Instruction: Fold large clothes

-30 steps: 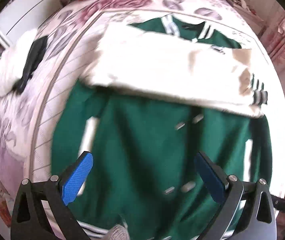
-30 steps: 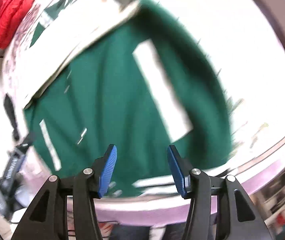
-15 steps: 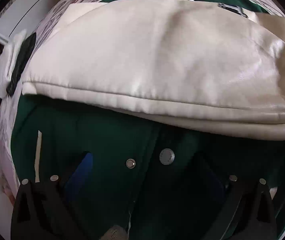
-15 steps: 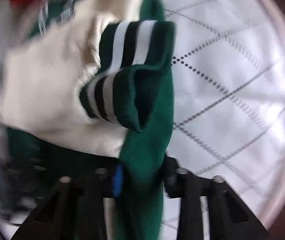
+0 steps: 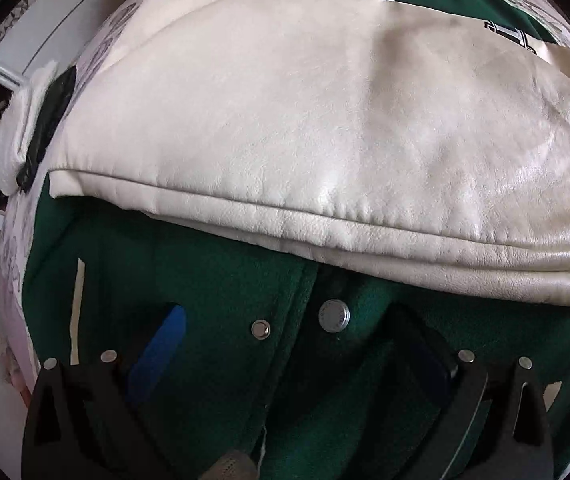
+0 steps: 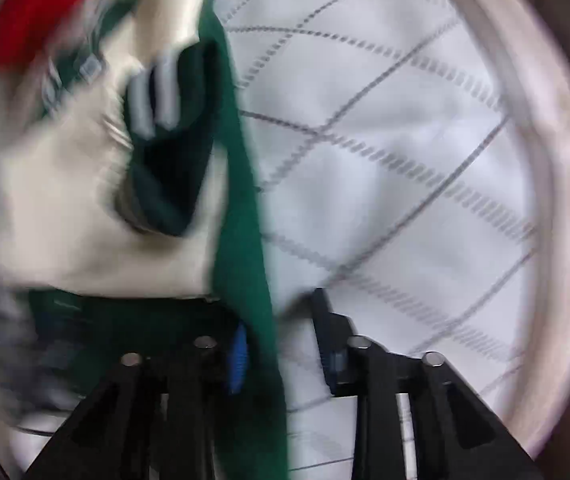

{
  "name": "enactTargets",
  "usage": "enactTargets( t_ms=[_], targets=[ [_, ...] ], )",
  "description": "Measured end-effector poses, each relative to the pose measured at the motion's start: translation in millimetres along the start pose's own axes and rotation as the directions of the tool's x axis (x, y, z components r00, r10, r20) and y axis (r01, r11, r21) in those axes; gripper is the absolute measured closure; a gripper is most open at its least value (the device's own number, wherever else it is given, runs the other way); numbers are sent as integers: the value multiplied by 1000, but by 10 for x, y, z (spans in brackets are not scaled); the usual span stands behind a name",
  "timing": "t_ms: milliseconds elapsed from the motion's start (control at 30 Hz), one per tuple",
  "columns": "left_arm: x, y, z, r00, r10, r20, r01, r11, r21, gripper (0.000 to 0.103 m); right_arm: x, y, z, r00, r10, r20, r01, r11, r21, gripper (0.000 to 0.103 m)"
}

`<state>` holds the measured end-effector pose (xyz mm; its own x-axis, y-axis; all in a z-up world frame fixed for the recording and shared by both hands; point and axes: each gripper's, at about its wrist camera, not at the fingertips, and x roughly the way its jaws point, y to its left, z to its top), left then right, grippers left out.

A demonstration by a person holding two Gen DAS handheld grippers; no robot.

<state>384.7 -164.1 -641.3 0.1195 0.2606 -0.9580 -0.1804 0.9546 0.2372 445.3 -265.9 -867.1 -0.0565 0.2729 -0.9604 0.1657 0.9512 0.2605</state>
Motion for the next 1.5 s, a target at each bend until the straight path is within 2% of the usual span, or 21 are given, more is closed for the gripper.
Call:
enactTargets(
  t_ms=[100, 200, 267, 300, 333, 433, 500, 600, 633, 733, 833, 933, 967, 1033, 1133, 1200, 1267, 1333, 1400, 1433, 1500],
  targets=[
    [16, 83, 26, 1000, -1, -3, 1, 1000, 0, 0, -177, 14, -6, 999, -33, -15, 33, 999, 23, 75],
    [-6, 36, -1, 1000, 4, 6, -4, 1000, 0, 0, -359, 263, 124, 1000, 5, -5, -5, 1000, -21, 68],
    [-4, 29, -13, 1000, 7, 9, -6, 1000, -4, 0, -225, 252, 33, 988, -148, -37, 145, 987, -73, 67],
    [-16, 25, -19, 1000, 7, 9, -7, 1000, -6, 0, -102, 163, 0, 982, -177, -61, 172, 982, -79, 67],
    [-28, 29, -31, 1000, 5, 9, -5, 1000, -11, 0, -95, 110, -10, 988, -151, -41, 148, 987, -64, 67],
    [-76, -2, -74, 1000, 4, 3, -4, 1000, -13, 0, -341, 237, 21, 983, -181, -42, 177, 981, -74, 65],
    [-116, 10, -149, 1000, 0, -20, 0, 1000, -22, 0, -434, 349, 26, 990, -134, -43, 131, 989, -64, 63],
    [-214, 7, -342, 1000, 3, -31, -3, 1000, -3, 0, -381, 361, -102, 987, -104, -123, 93, 991, -93, 63],
    [-224, 0, -437, 999, 11, -39, -11, 1000, 10, 0, -272, 333, -176, 978, -145, -153, 129, 985, -115, 64],
    [-176, 24, -680, 997, 37, -60, -35, 999, 30, 0, -365, 315, -267, 978, -189, -93, 178, 977, -117, 64],
    [-211, 64, -792, 998, 44, -54, -43, 999, 30, 0, -586, 385, -343, 987, -150, -63, 143, 984, -109, 64],
    [-256, 54, -842, 997, 53, -62, -51, 998, 32, 0, -379, 419, -549, 957, -240, -165, 202, 955, -219, 60],
    [-278, 49, -868, 996, 56, -63, -54, 998, 36, 0, -396, 483, -604, 955, -255, -150, 212, 944, -253, 60],
    [-342, 24, -946, 996, 58, -60, -55, 997, 46, 0, -567, 479, -632, 961, -245, -132, 212, 952, -221, 57],
    [-469, 16, -1102, 997, 50, -55, -47, 997, 59, 0, -829, 325, -841, 979, -75, -188, 48, 988, -144, 57],
    [-538, -8, -1260, 997, 52, -52, -47, 996, 79, 0, -849, 207, -1009, 969, -27, -246, -8, 991, -137, 57],
    [-503, -31, -1427, 995, 78, -67, -71, 991, 112, 0, -689, 121, -1229, 951, -85, -297, 34, 984, -172, 58],
    [-377, 1, -1511, 990, 94, -101, -81, 989, 123, 0, -655, 169, -1261, 962, -106, -250, 55, 978, -202, 58],
    [-367, 72, -1552, 991, 76, -109, -67, 994, 89, 0, -801, 295, -1273, 959, -168, -228, 116, 967, -226, 57],
    [-385, 98, -1558, 991, 80, -110, -71, 994, 82, 0, -894, 311, -1307, 961, -166, -222, 119, 970, -211, 56],
    [-421, 132, -1576, 991, 86, -104, -78, 994, 78, 0, -1053, 333, -1350, 969, -69, -236, 31, 987, -157, 56]
  ],
)
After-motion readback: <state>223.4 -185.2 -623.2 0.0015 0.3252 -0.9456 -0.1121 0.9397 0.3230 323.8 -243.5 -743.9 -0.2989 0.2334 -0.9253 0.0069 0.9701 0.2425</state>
